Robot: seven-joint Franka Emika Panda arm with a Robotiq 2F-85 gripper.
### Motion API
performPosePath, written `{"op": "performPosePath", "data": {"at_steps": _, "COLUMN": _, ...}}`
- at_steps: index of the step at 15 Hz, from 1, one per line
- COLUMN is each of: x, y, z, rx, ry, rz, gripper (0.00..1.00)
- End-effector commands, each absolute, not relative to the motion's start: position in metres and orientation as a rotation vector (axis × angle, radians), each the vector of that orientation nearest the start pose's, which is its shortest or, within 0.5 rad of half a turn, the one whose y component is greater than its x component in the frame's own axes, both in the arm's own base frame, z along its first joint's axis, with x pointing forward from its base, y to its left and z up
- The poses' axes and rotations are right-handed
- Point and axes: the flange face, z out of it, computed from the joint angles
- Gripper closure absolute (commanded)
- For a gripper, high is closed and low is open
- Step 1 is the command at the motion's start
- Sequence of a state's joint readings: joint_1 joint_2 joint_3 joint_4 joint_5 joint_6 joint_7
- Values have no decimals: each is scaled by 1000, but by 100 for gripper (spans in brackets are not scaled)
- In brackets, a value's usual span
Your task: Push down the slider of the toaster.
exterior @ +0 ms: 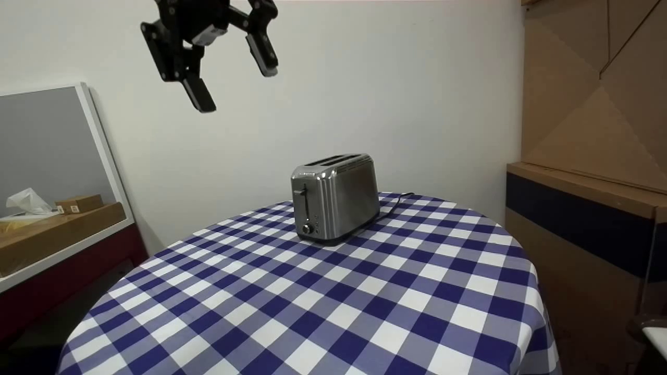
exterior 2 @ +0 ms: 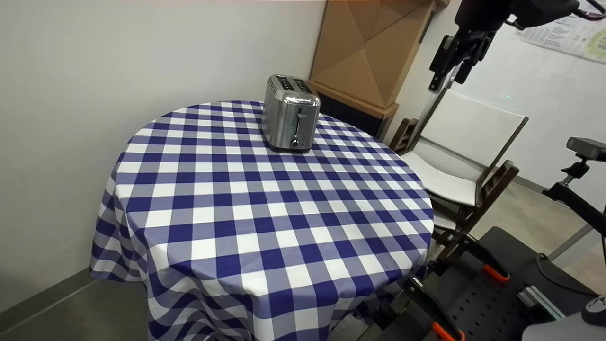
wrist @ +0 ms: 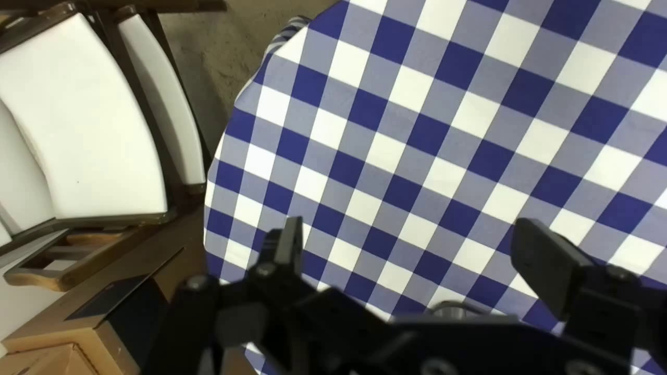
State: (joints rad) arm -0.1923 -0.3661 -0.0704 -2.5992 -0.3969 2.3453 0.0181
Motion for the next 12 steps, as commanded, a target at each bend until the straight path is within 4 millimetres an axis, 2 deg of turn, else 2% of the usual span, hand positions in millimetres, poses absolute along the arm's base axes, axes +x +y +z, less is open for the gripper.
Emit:
{"op": "performPosePath", "data": {"at_steps": 1, "x": 412, "y": -92, "z": 362, "rx": -3428, "ry": 129, "rz": -344, "gripper": 0}}
{"op": "performPosePath", "data": {"at_steps": 4, "x": 432, "y": -75, "z": 340, "rx": -3422, "ry": 191, "rz": -448, "gripper": 0}}
{"op": "performPosePath", "data": {"at_steps": 7, "x": 455, "y": -65, "z": 325, "rx": -3388, "ry": 235, "rz": -437, "gripper": 0}}
{"op": "performPosePath", "data": {"at_steps": 12, "x": 501, "y": -59, "z": 324, "rx": -3325, "ry": 231, "rz": -433, "gripper": 0}}
